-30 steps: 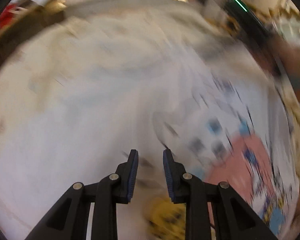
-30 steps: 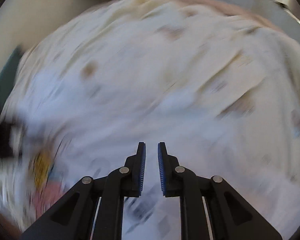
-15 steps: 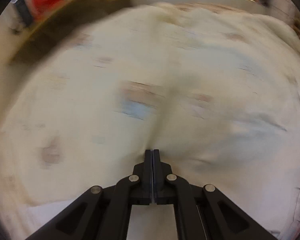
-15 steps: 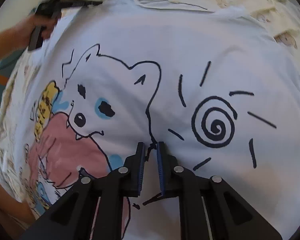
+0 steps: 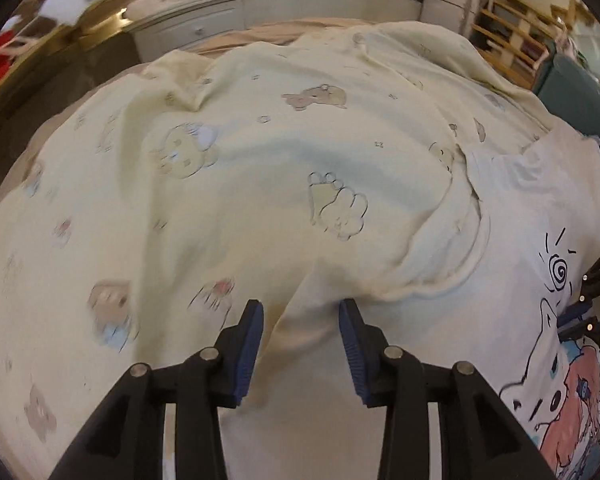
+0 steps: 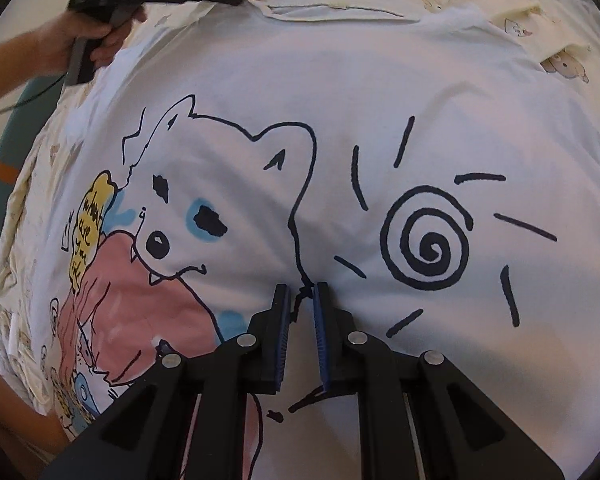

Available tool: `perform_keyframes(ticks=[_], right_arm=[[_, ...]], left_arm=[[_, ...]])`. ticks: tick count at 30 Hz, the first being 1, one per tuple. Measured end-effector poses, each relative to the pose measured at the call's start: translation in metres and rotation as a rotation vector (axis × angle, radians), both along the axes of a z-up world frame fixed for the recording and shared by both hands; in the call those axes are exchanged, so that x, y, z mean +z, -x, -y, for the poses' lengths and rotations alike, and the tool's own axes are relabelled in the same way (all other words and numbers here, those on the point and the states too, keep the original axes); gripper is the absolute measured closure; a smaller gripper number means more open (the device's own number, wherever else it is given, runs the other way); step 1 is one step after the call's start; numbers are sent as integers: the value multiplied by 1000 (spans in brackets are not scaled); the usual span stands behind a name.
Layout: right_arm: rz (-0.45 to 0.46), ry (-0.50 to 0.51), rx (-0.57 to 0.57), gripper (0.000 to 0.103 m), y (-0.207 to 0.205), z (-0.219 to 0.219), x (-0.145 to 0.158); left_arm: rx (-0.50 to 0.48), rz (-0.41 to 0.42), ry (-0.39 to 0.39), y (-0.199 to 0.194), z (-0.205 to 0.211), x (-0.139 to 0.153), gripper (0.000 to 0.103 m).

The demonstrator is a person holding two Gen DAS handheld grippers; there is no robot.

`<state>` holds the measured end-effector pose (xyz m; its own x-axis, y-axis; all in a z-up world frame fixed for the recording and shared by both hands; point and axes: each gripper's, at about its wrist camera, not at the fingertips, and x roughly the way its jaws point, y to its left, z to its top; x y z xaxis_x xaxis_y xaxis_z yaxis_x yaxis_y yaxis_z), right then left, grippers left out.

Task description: Fold clothes

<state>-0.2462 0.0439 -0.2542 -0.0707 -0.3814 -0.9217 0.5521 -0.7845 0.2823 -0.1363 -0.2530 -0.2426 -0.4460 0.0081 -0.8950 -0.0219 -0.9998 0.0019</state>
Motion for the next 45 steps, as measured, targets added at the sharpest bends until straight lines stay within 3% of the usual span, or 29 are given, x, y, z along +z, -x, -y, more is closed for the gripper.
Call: perform_keyframes(ticks=[1, 2, 3, 8, 12, 14, 16, 18, 22, 26, 28, 29, 31, 35, 37, 39, 41, 42, 45], right_arm=[[-4, -4, 2, 88, -1, -1, 1], [-7, -7, 3, 88, -2, -2, 1], [-9, -10, 5, 88, -3, -4, 2], [-13, -4, 2, 88, -6, -13, 3], [-15, -5, -4, 88, -9, -21, 5], [-17, -8, -5, 88, -11, -24, 6], [-21, -12, -4, 88, -13, -28, 7], [-26, -19, 0, 88, -15, -31, 8], [-27, -25, 12, 88, -17, -39, 10], [-24, -22, 13, 88, -20, -48, 11], [-26, -19, 11, 88, -22, -53, 12], [-28, -20, 9, 88, -23, -56, 12], [-33, -25, 8, 88, -25, -61, 13], [-44, -39, 9, 88, -30, -69, 15], [-49, -45, 11, 89, -30, -51, 16], [-52, -49, 12, 89, -34, -1, 12], [-53, -48, 8, 88, -37, 13, 10], [-52, -47, 5, 88, -38, 15, 9], [-72, -85, 15, 89, -43, 17, 18]], left_arm=[[-19, 9, 20, 8, -4, -5, 70], [-36, 10, 28, 10, -7, -4, 99], [-52, 11, 35, 13, -10, -3, 100], [-63, -30, 71, 30, -9, 12, 100], [-58, 43, 202, 47, -5, 1, 98], [26, 68, 279, 52, 3, -8, 98], [118, -15, 206, 43, 21, 8, 97], [161, -66, 194, 29, 37, 19, 97], [106, -11, 125, -19, 62, 23, 97], [22, 67, -6, -74, 60, 6, 97], [-4, 107, 47, -89, 55, -8, 97], [4, 142, 143, -94, 55, -19, 97], [76, 177, 255, -99, 67, -34, 97], [289, 17, 267, -110, 97, -3, 101], [340, -46, 274, -118, 106, 15, 101], [340, -71, 207, -130, 108, 26, 101], [283, -80, 82, -143, 93, 28, 101], [222, -65, 7, -151, 74, 25, 101], [65, -1, -66, -167, 6, 9, 101]])
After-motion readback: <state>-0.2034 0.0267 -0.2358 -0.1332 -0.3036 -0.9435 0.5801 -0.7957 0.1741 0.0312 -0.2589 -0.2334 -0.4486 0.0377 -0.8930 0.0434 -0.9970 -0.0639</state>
